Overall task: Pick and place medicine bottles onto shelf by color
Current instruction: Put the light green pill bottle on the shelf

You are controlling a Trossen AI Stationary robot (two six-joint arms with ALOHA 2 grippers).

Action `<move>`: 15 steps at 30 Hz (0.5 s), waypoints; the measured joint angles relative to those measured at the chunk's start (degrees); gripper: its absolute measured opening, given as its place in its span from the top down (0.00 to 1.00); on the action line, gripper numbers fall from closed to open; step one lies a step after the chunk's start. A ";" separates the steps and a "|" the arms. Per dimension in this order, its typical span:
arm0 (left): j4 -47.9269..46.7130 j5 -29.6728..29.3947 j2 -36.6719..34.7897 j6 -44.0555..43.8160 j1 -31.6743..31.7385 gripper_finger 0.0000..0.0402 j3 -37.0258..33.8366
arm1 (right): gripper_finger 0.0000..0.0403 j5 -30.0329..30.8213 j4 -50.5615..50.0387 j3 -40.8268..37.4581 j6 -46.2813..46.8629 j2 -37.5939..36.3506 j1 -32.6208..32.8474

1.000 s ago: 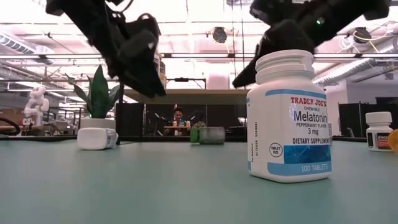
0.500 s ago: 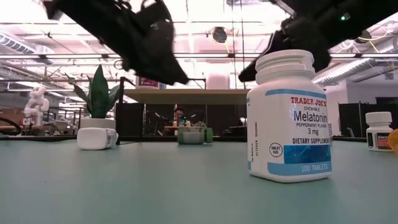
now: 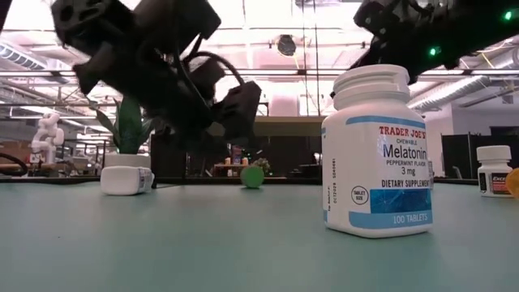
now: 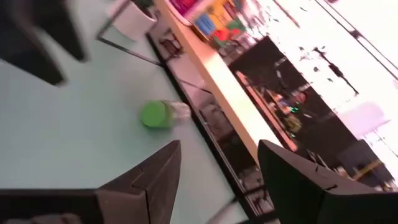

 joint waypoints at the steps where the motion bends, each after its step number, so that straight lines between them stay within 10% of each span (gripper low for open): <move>1: 1.43 -3.13 1.54 -2.88 -0.85 0.26 0.00 | 0.48 0.79 -0.10 -0.58 0.85 -0.30 -0.08; 15: 22.63 -9.55 16.20 0.50 4.62 0.26 0.80 | 0.48 0.67 0.17 -13.70 13.64 -16.87 -1.44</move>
